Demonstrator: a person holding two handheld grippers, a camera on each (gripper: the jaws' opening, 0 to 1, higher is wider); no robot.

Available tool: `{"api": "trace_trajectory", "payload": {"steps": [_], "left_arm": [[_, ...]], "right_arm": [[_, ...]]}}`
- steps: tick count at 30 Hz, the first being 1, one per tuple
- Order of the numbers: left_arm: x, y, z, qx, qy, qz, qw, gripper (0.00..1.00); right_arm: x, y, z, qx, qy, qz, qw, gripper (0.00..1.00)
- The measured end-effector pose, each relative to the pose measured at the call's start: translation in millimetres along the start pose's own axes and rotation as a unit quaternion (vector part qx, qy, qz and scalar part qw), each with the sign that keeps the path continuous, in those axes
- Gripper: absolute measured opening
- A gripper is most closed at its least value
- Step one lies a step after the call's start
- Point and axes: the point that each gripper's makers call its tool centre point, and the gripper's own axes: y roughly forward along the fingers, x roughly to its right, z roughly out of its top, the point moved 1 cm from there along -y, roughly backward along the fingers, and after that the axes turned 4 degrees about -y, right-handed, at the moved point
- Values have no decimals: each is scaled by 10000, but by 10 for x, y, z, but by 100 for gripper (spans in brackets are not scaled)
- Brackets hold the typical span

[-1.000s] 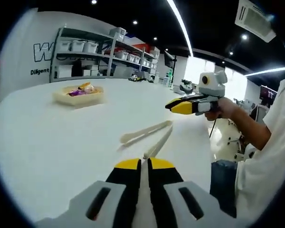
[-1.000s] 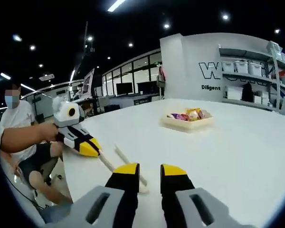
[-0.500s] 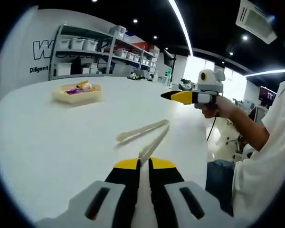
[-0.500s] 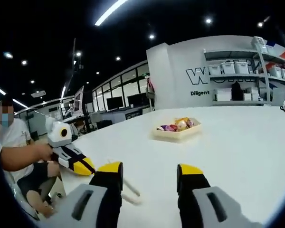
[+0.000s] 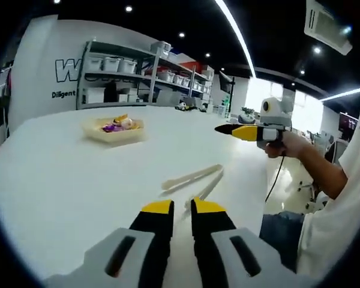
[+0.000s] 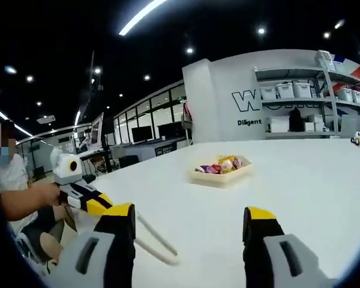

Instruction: Place the target food into the container with the food tongs after gripping and lifting it, then release it inside without dropping or visibly crushing the food.

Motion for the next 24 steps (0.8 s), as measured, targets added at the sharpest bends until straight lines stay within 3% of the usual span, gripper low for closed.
{"api": "trace_trajectory", "payload": {"steps": [3,9,15,20,24], "left_arm": [[7,0,79,65,116,179,9998,15],[-15,-14,210,192,166,553,9981,36],[-171,-80,272,232,-36,1239,9920,78],[-254,-165,348,450,-192,1426,9886,87],[-379,-234,334,554,-327,1725,9829,95]], "right_arm": [[-10,-14,30,19,-46,-24,10000,76],[-23,-30,86,66,-48,-18,10000,78],[-44,-39,108,70,0,59,10000,82],[-43,-41,142,144,-243,47,9996,79],[-58,-38,166,196,-181,61,9996,83]]}}
